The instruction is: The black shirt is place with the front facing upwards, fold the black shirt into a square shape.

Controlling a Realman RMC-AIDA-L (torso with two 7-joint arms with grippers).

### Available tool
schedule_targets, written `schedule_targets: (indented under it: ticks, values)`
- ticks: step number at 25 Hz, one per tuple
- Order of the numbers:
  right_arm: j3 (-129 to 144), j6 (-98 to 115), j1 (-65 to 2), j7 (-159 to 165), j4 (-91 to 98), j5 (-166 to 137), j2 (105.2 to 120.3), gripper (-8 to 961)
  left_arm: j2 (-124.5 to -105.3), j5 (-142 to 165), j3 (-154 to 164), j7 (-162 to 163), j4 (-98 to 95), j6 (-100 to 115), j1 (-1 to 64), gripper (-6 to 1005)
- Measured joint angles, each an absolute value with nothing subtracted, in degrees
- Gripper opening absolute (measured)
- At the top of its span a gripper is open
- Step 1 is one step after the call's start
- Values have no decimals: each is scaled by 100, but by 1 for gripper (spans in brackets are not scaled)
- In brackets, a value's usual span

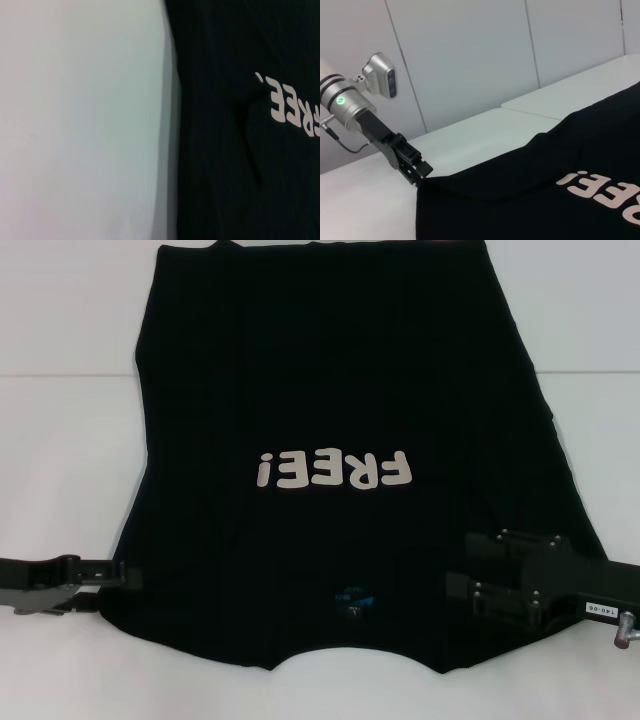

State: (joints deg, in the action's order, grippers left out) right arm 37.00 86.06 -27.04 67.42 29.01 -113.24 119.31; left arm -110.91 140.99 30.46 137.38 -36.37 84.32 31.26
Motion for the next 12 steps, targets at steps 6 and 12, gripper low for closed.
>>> schedule_targets:
  ticks: [6,12]
  values:
    - [3691,8655,-2705,6746,2895,-11323,11934,684,-11113,14106,3190,13770,-3625,8419,3167,891]
    - [3689,8670,-2707,6746,2904,-11321,11935,684,-11123,14130,3337,13772,-3614,8263,3132,778]
